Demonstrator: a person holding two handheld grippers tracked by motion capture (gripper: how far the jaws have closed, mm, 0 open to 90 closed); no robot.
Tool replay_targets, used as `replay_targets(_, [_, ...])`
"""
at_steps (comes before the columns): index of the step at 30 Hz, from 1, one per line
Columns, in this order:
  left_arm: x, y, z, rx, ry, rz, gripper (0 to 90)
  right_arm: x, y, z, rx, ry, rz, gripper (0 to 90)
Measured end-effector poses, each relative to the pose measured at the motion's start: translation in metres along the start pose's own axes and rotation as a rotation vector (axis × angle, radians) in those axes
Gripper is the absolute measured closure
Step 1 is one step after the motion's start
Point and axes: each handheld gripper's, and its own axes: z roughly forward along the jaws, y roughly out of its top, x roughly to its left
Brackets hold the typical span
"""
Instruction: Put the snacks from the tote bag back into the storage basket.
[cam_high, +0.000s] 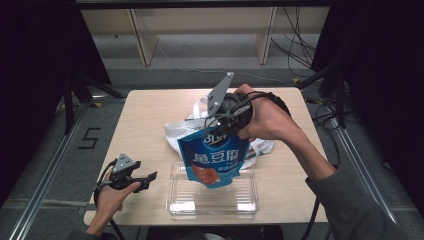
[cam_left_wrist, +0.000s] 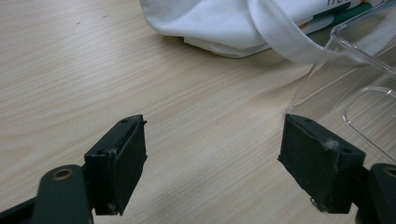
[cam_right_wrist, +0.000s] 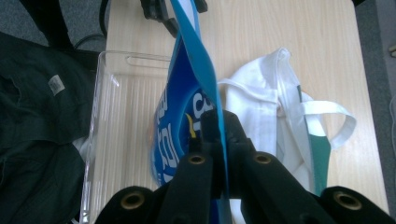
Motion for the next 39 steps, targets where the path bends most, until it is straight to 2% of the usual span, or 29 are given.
replay_targets(1, [0.0,0.0,-0.001,0.0,-0.004,-0.001,22.1,0.001,-0.001,0.002,0.005,0.002,0.012,90.0])
replay_targets(2, [0.001,-0.001,-0.001,0.002,-0.007,0.011,22.1,0.0,-0.001,0.005,0.005,0.008,0.003,90.0])
replay_targets(5, [0.0,0.0,-0.001,-0.008,-0.006,-0.001,22.1,0.001,-0.002,0.01,0.012,0.023,0.014,90.0])
replay_targets(6, [0.0,0.0,-0.001,-0.007,-0.007,0.0,22.1,-0.001,-0.002,0.012,0.005,0.019,0.0,90.0])
replay_targets(8, [0.0,-0.001,-0.001,0.0,-0.004,0.004,22.1,0.0,-0.003,0.015,0.013,0.028,0.015,90.0])
replay_targets(9, [0.0,0.0,0.0,-0.001,-0.005,-0.006,22.1,-0.003,-0.003,0.017,0.001,0.025,-0.015,90.0])
replay_targets(10, [-0.001,0.0,0.0,-0.005,-0.005,-0.007,22.1,-0.001,-0.004,0.018,0.009,0.028,0.016,90.0])
replay_targets(12, [-0.001,-0.001,0.0,-0.001,-0.007,-0.005,22.1,-0.003,-0.005,0.021,0.001,0.04,-0.007,90.0])
replay_targets(20, [-0.001,-0.001,0.0,0.0,-0.011,-0.003,22.1,-0.002,-0.012,0.034,0.027,0.053,0.047,90.0])
replay_targets(22, [-0.001,0.0,0.0,0.0,-0.011,0.001,22.1,-0.004,-0.014,0.039,0.004,0.062,0.016,90.0])
replay_targets(24, [-0.001,-0.001,0.001,0.005,-0.015,0.006,22.1,-0.003,-0.015,0.04,0.03,0.07,0.053,90.0])
replay_targets(26, [-0.001,0.0,0.001,0.003,-0.015,0.004,22.1,-0.003,-0.015,0.043,0.029,0.071,0.045,90.0])
replay_targets(28, [-0.001,0.0,0.001,0.001,-0.016,0.015,22.1,-0.001,-0.016,0.045,0.036,0.079,0.066,90.0])
replay_targets(29, [-0.001,-0.001,0.001,0.003,-0.015,0.0,22.1,-0.003,-0.016,0.047,0.029,0.076,0.047,90.0])
replay_targets(31, [-0.001,-0.001,0.0,0.003,-0.013,-0.002,22.1,-0.004,-0.018,0.047,0.028,0.076,0.048,90.0])
replay_targets(33, [-0.001,0.0,0.0,0.0,-0.01,0.014,22.1,-0.004,-0.019,0.049,0.004,0.078,0.036,90.0])
replay_targets(35, [-0.001,-0.001,0.001,0.005,-0.015,0.001,22.1,-0.005,-0.021,0.048,-0.001,0.082,0.028,90.0])
replay_targets(36, [-0.001,-0.001,0.0,0.008,-0.011,0.011,22.1,-0.006,-0.021,0.048,-0.004,0.08,0.023,90.0])
replay_targets(38, [-0.001,0.0,0.001,0.005,-0.011,0.005,22.1,-0.005,-0.021,0.048,-0.006,0.076,0.023,90.0])
replay_targets(39, [-0.002,0.0,0.001,0.004,-0.013,0.002,22.1,-0.005,-0.022,0.048,-0.003,0.087,0.042,90.0])
